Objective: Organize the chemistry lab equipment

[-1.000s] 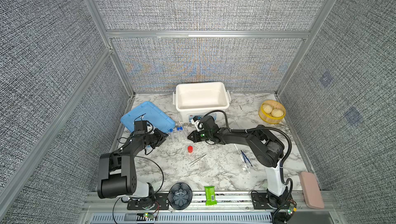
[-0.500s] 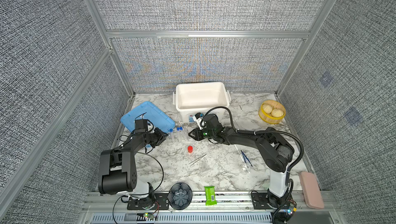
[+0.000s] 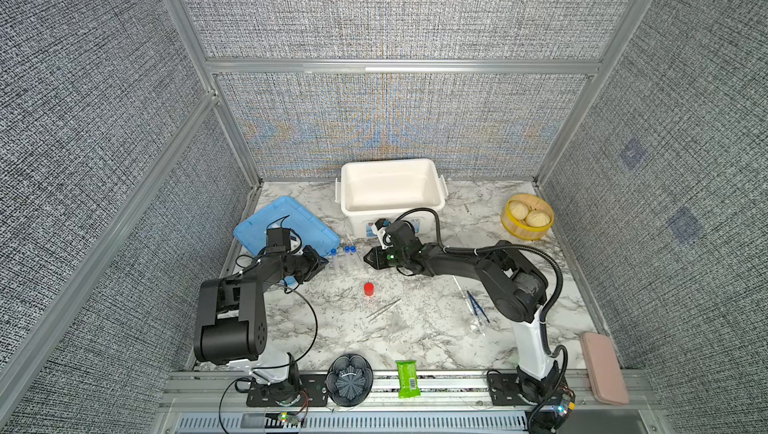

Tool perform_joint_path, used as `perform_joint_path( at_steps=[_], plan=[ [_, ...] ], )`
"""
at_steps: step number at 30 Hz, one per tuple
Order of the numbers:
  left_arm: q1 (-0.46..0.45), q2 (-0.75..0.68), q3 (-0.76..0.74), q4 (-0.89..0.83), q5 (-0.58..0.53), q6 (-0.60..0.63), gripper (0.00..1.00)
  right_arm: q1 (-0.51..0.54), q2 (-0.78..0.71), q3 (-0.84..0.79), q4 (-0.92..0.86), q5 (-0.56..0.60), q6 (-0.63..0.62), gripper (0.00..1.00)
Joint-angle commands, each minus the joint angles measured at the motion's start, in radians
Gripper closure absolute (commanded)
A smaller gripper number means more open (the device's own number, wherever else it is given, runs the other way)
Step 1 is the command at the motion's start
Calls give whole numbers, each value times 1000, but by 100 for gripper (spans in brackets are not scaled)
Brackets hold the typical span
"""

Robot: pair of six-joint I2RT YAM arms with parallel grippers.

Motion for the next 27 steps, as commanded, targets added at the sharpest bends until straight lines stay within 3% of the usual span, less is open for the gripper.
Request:
perform_joint_path(
  at_steps=[1,11,27],
  plan=[
    [-6,12,10,-4,3,26,80,1,12,6,24,24,42,76],
    [-41,35,28,-26,6,50,82,3,-13,-24,8,54,51,86],
    [-100,35,24,-35,15,42,82,14,-149,-201,22,93,91,88]
  ],
)
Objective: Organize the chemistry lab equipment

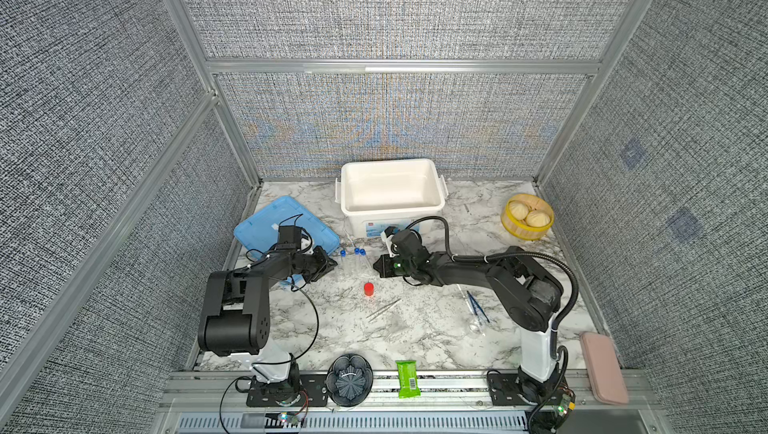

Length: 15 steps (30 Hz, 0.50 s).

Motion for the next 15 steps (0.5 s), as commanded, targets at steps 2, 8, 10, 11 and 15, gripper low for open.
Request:
perform_joint_path(
  at_steps=[2,8,10,11,15],
  plan=[
    [-18,2,-6,0,10,-8,82,0,-29,-39,13,31,14,88],
    [-37,5,-11,6,15,-13,82,2,-63,-87,28,29,31,88],
    [-38,2,-17,7,18,-11,82,3,-77,-102,33,29,38,88],
    [-37,-2,-19,5,18,-10,82,6,-84,-108,32,29,40,88],
    [-39,-15,-30,-5,18,0,82,17,-108,-126,38,33,51,88]
  ],
)
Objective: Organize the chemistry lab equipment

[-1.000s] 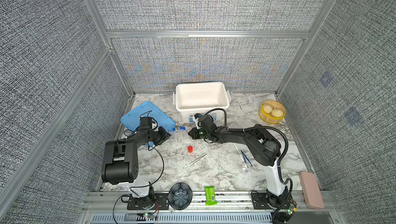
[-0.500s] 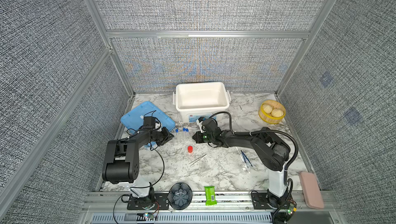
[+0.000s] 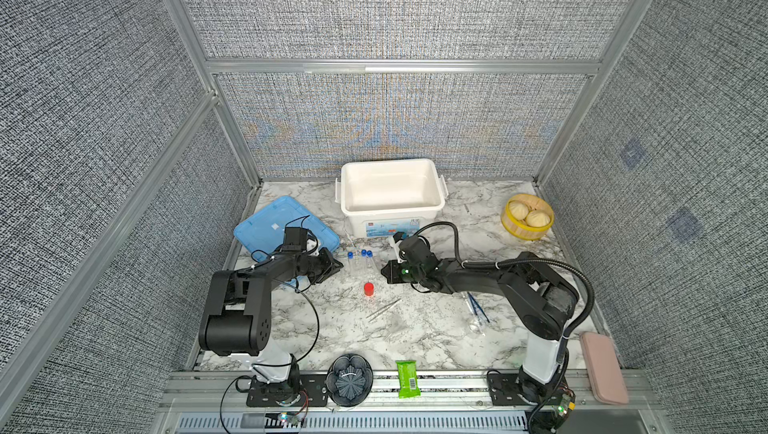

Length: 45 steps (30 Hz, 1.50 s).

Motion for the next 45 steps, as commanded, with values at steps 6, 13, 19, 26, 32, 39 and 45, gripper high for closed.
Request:
perform_joint_path(
  at_steps=[6,13,19,26,32,39,45],
  plan=[
    [-2,-5,-3,-42,-4,26,82,15,-27,-52,30,25,26,89],
    [-2,2,44,-76,-33,44,82,-48,-45,-20,14,-41,2,79],
    [-2,15,63,-75,-50,51,82,-68,9,61,32,-63,6,68],
    [-2,51,71,-31,-50,36,77,-64,113,148,46,-34,-2,63],
    [-1,76,73,10,-22,20,75,-66,158,174,45,-35,-1,66],
    [-2,97,78,12,-13,26,76,-60,150,136,44,-35,-3,80],
    [-2,93,74,6,-9,40,79,-41,124,78,56,-43,15,86]
  ],
)
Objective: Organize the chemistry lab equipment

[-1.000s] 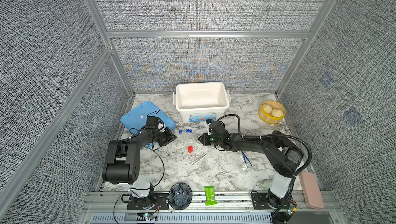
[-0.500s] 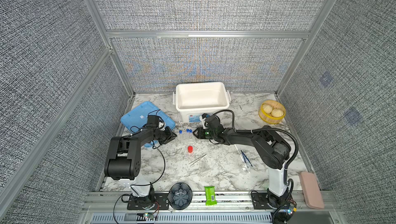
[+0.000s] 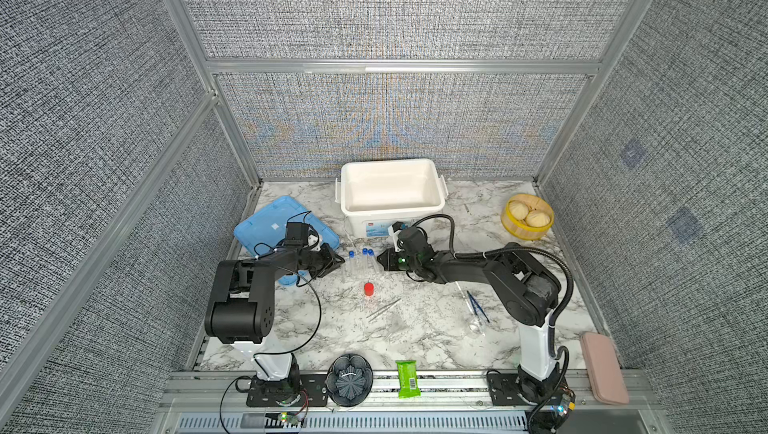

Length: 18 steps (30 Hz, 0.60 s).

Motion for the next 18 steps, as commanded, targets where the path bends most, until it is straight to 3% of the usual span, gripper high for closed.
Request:
perform_joint_path(
  at_steps=[1,18],
  plan=[
    [-3,3,-3,-4,-11,11,79,14,-13,-30,-40,-22,16,86],
    [-12,-36,-54,15,15,2,79,97,-98,-136,-36,2,91,89]
  ],
)
